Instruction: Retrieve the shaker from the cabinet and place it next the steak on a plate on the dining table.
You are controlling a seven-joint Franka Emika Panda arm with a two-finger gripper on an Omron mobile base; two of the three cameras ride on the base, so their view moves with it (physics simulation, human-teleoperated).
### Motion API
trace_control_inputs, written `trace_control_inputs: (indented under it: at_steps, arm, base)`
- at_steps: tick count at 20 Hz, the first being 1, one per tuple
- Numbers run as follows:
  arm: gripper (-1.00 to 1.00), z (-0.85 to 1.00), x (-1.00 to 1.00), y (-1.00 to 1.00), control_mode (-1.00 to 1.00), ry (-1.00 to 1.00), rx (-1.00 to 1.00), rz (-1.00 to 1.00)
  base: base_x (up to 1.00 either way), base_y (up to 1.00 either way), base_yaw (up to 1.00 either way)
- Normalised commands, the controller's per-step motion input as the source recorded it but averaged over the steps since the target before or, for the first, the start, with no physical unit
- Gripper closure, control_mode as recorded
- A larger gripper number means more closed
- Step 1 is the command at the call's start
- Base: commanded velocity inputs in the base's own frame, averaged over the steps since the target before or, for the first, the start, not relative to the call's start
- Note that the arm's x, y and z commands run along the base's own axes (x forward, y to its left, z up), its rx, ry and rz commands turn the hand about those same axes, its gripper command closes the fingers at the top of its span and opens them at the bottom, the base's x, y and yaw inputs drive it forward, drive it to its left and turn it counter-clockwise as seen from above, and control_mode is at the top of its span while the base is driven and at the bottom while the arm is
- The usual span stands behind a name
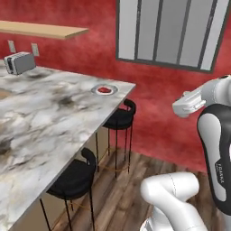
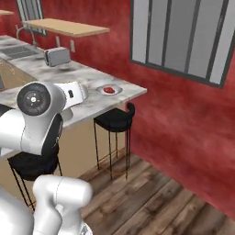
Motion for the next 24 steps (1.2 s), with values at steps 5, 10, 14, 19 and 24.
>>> trace_control_inputs:
  at_steps: [5, 10, 14, 19, 24]
  arm:
    - [1.00, 0.00, 0.00, 0.00, 1.00, 0.00, 0.00, 0.00]
    - [1.00, 0.00, 0.00, 0.00, 1.00, 0.00, 0.00, 0.00]
    - [1.00, 0.00, 0.00, 0.00, 1.00, 0.00, 0.00, 0.00]
    - [1.00, 0.00, 0.00, 0.00, 1.00, 0.00, 0.00, 0.00]
    - [1.00, 0.00, 0.00, 0.00, 1.00, 0.00, 0.00, 0.00]
  base:
    - [0.79, -0.30, 0.33]
    - [0.77, -0.10, 0.31]
    - [0.67, 0.00, 0.28]
    - [0.71, 0.00, 0.28]
    - [0.78, 0.00, 0.30]
